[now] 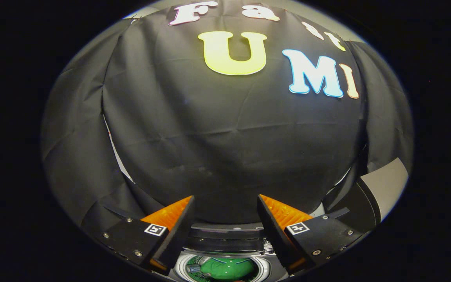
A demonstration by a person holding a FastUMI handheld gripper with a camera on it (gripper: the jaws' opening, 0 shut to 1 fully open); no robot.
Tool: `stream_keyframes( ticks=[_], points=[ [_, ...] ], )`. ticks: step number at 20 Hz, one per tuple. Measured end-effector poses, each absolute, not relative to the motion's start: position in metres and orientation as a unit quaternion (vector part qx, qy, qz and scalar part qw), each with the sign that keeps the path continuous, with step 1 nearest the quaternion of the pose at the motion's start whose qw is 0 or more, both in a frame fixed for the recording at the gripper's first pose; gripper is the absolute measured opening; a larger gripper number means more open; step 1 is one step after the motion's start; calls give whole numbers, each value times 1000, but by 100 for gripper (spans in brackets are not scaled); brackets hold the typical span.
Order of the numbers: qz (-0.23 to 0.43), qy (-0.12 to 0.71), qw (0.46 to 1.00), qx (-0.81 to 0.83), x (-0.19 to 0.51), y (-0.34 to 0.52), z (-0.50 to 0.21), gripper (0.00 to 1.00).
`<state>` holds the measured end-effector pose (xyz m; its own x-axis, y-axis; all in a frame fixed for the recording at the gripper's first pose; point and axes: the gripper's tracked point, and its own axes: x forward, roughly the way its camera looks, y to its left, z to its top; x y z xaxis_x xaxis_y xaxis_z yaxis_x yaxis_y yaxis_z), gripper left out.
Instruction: Put the clothes into the washing machine and then close the washing machine lid.
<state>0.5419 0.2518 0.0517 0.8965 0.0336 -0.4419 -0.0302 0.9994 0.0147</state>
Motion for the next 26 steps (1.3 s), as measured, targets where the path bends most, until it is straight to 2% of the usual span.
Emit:
stream_keyframes(
  ticks=[26],
  points=[
    [56, 138, 989, -2, 449, 254, 44, 95]
  ],
)
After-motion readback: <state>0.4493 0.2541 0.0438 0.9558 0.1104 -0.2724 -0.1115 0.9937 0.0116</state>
